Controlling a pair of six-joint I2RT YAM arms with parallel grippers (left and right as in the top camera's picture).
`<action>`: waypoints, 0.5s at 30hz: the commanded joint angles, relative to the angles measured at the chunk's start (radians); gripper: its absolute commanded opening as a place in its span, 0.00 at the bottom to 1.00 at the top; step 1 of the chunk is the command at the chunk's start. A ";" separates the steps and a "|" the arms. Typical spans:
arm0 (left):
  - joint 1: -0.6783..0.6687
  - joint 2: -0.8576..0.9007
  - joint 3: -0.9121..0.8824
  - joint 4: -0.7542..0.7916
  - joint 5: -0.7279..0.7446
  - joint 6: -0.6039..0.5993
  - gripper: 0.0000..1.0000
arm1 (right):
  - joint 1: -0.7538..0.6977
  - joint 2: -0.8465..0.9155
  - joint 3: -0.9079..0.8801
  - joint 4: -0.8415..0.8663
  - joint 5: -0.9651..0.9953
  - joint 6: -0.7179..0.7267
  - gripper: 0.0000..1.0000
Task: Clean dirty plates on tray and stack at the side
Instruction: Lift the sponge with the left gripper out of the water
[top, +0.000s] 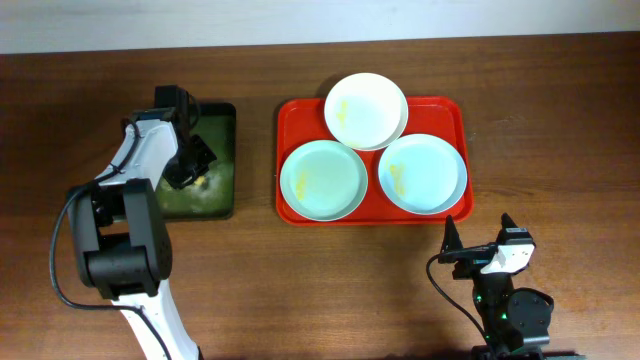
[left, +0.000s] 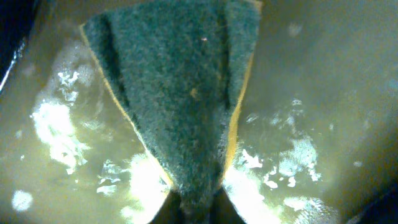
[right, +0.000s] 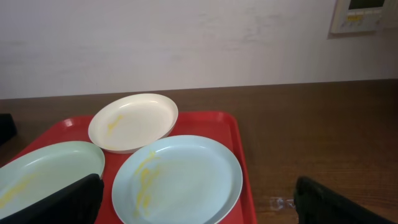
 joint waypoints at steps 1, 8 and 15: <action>0.019 0.013 0.011 0.042 -0.085 0.000 0.99 | 0.006 -0.005 -0.008 -0.003 0.008 0.011 0.98; 0.032 0.013 0.011 0.191 -0.184 0.094 0.79 | 0.006 -0.005 -0.008 -0.003 0.008 0.011 0.98; 0.032 0.013 0.011 0.182 -0.146 0.095 0.56 | 0.006 -0.005 -0.008 -0.003 0.009 0.011 0.98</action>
